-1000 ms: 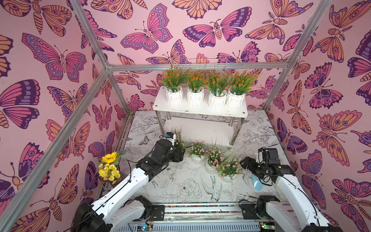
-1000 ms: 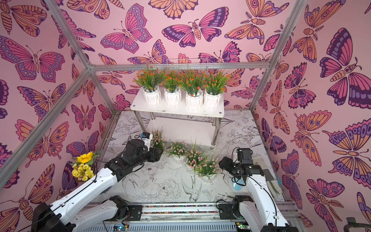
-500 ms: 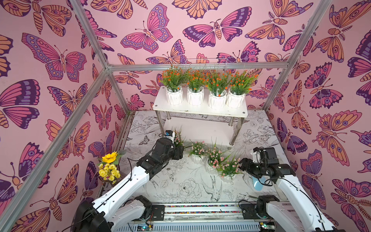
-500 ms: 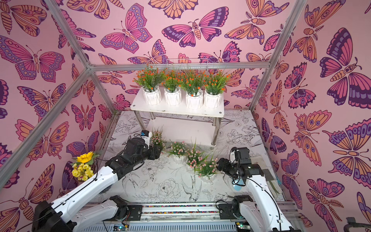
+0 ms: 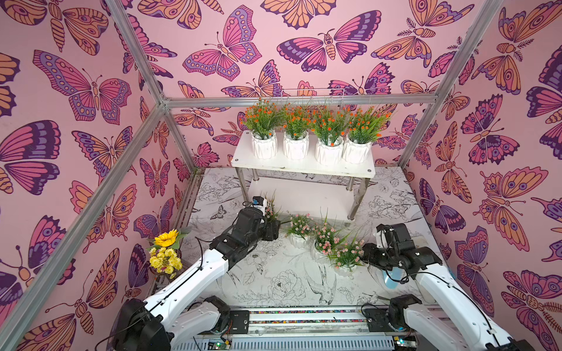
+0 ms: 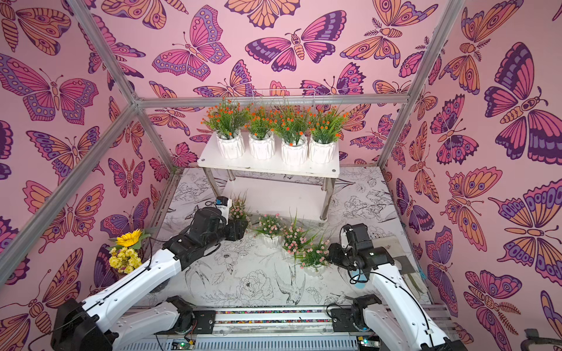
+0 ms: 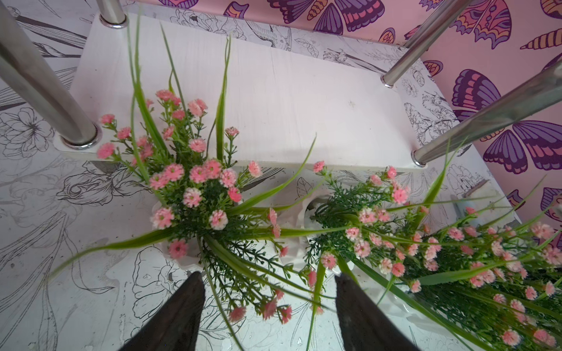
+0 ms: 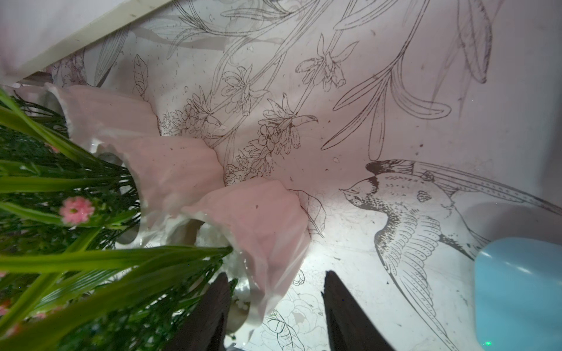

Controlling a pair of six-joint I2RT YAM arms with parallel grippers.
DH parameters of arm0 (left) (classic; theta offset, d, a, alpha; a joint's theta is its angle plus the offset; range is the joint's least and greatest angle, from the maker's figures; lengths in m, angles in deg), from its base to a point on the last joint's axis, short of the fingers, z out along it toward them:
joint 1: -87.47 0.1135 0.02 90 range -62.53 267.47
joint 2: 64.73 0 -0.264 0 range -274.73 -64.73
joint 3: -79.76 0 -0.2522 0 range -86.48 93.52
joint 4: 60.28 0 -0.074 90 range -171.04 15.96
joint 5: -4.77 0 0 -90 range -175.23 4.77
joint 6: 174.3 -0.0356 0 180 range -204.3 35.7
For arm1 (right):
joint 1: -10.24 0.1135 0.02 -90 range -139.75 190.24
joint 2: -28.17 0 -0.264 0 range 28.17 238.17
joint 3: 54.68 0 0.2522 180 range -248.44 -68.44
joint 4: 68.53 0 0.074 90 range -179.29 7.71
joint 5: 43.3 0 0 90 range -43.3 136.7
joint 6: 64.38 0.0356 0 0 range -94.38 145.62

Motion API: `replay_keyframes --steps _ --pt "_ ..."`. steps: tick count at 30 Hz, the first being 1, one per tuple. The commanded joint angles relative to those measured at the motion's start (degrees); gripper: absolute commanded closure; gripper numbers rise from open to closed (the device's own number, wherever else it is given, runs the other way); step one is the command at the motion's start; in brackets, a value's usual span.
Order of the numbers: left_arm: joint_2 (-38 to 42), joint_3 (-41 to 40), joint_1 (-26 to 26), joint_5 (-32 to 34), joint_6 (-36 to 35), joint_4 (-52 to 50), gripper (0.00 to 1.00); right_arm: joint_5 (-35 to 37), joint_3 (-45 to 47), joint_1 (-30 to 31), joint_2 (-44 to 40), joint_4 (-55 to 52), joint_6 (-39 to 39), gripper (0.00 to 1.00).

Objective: Place the baby's breath potted plants on the rack by color
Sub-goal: Pick up the baby's breath potted plant from the center of the board.

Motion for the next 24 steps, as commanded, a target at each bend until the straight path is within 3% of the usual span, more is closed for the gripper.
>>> replay_keyframes --steps 1,24 --pt "-0.5 0.2 -0.1 -1.5 -0.3 1.2 0.3 2.7 0.3 2.2 0.9 1.4 1.9 0.52" --pt "2.8 -2.2 -0.2 -1.9 0.1 1.1 0.29 10.1 -1.4 10.6 7.3 4.5 4.2 0.75"
